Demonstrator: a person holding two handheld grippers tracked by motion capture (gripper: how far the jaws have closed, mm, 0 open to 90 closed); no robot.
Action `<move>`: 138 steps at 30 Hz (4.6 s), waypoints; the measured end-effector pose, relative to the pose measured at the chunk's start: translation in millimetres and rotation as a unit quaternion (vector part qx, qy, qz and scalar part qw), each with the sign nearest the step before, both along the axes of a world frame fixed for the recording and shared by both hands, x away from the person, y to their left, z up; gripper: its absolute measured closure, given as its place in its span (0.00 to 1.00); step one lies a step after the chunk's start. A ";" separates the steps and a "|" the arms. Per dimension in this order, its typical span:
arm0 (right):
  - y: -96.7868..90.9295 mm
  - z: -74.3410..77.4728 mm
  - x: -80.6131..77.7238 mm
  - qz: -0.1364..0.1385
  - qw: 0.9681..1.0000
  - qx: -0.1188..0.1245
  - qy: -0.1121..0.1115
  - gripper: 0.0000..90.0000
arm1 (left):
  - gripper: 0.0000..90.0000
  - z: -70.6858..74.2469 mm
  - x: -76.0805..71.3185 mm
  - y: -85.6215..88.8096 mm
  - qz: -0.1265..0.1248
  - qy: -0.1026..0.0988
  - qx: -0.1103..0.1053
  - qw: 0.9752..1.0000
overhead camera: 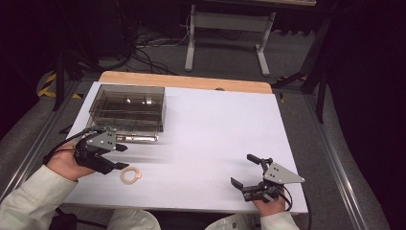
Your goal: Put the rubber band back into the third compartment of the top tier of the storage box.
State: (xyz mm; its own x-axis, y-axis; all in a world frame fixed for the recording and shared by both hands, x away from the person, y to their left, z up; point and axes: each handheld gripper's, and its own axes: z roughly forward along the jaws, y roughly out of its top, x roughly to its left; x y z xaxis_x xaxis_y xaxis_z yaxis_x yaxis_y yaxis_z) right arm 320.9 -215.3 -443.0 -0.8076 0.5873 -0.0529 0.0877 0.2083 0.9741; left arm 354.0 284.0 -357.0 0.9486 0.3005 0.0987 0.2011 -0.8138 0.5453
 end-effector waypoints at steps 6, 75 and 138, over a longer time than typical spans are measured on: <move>0.2 -0.1 0.2 0.000 1.000 -0.002 -0.001 0.04 | 0.49 -11.3 -1.4 -1.9 -0.001 0.015 0.006 1.000; 0.8 -0.2 -0.2 0.008 1.000 0.001 0.003 0.04 | 0.93 -68.6 -1.6 -23.5 -0.004 0.097 0.081 0.992; 0.9 -0.2 0.0 0.008 1.000 0.001 0.002 0.04 | 0.93 1.6 -4.8 -8.1 0.017 0.012 -0.078 0.997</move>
